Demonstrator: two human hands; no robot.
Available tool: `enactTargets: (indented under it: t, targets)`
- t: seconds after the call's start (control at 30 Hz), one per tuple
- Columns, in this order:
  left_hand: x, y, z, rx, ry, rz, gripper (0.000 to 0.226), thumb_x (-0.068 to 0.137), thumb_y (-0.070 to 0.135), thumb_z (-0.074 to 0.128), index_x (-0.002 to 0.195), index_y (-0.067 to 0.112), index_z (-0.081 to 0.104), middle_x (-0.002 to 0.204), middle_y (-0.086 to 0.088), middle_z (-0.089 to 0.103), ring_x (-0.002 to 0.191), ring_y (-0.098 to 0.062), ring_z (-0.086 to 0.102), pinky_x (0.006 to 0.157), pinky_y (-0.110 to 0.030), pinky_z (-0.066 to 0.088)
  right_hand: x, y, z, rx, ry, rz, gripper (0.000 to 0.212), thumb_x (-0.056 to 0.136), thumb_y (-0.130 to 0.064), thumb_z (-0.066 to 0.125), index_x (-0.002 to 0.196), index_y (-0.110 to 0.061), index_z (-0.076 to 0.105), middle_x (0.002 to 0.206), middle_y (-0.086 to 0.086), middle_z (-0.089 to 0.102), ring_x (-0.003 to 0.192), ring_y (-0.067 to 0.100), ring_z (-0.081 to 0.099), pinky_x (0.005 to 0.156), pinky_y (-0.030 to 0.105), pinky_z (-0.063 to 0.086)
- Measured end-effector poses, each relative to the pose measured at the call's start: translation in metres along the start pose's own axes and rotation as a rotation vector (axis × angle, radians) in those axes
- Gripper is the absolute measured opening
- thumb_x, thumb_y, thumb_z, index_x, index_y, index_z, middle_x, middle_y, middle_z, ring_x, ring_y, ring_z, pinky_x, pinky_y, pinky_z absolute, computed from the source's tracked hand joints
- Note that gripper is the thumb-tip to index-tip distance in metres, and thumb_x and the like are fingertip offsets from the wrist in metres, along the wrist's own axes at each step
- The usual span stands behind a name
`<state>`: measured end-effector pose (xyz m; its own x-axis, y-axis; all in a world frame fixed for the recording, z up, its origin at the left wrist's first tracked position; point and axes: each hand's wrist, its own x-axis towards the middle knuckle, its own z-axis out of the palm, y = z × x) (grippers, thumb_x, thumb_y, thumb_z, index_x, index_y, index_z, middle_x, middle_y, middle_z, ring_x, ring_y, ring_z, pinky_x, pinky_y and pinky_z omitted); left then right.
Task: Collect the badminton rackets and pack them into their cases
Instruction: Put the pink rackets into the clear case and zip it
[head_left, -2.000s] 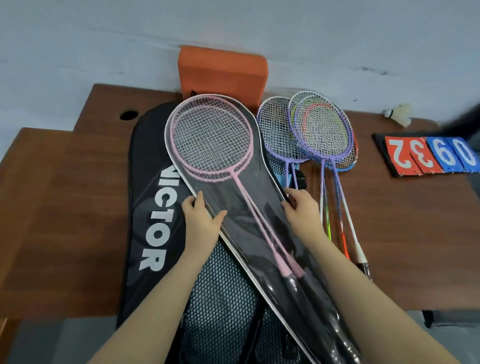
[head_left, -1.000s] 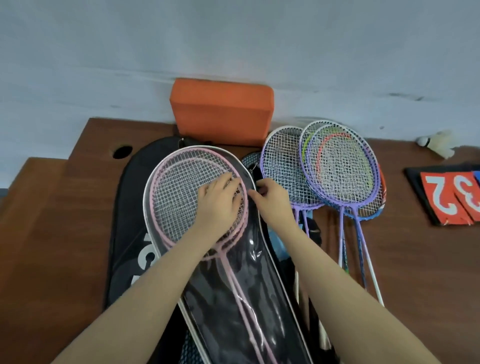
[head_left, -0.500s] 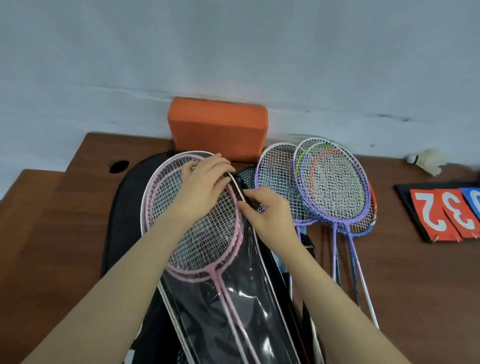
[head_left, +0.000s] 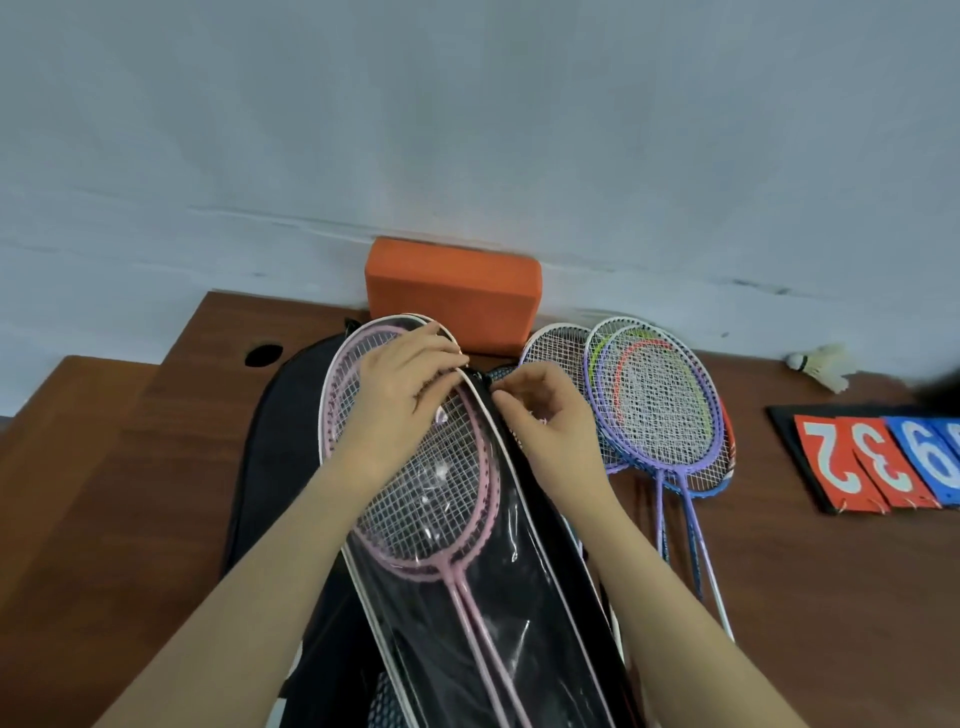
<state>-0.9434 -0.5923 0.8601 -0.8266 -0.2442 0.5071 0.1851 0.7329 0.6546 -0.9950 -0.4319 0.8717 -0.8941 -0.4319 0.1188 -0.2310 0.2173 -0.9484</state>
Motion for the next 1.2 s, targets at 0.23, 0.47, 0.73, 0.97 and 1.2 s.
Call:
enactTargets:
  t: [0.23,0.47,0.73,0.97,1.2]
  targets:
    - [-0.003,0.016,-0.016,-0.008,0.107,0.081,0.017,0.082,0.007,0.064,0.097,0.005,0.071,0.101,-0.007,0.068,0.114,-0.022,0.055,0.107,-0.027,0.032,-0.008,-0.013,0.0,-0.014,-0.067,0.004,0.017,0.089,-0.02,0.059,0.101,-0.022,0.07,0.097,-0.015,0.069,0.093,-0.004,0.06,0.083,0.012,0.046]
    - [-0.004,0.023,-0.028,0.007,0.125,0.141,0.017,0.077,0.004,0.069,0.093,0.005,0.073,0.096,-0.008,0.07,0.111,-0.017,0.056,0.101,-0.034,0.038,-0.001,-0.036,0.0,0.09,-0.12,0.036,0.015,0.085,-0.018,0.065,0.098,-0.023,0.07,0.095,-0.011,0.071,0.094,0.005,0.065,0.089,0.027,0.051]
    - [-0.006,0.017,-0.034,0.013,0.069,0.086,0.014,0.076,0.009,0.073,0.09,0.011,0.075,0.096,-0.002,0.071,0.105,-0.024,0.061,0.085,-0.058,0.043,0.001,-0.042,-0.004,-0.1,-0.177,-0.029,0.005,0.084,-0.015,0.066,0.085,-0.014,0.071,0.078,-0.006,0.07,0.074,0.005,0.064,0.075,0.021,0.05]
    - [-0.011,0.001,-0.02,0.045,0.073,-0.038,0.014,0.079,0.011,0.071,0.092,0.011,0.075,0.099,-0.001,0.071,0.106,-0.02,0.061,0.099,-0.042,0.041,-0.009,-0.013,-0.002,-0.695,-0.144,-0.361,0.007,0.093,-0.017,0.052,0.089,-0.012,0.054,0.067,-0.001,0.063,0.055,0.022,0.047,0.081,0.036,0.029]
    - [-0.017,-0.016,-0.005,0.134,0.035,-0.163,0.017,0.083,0.023,0.066,0.099,0.018,0.073,0.108,0.003,0.069,0.113,-0.015,0.056,0.099,-0.049,0.04,-0.041,0.025,-0.028,-0.617,-0.21,-0.32,0.01,0.089,-0.016,0.061,0.079,-0.014,0.061,0.072,-0.012,0.059,0.063,0.006,0.048,0.079,0.037,0.035]
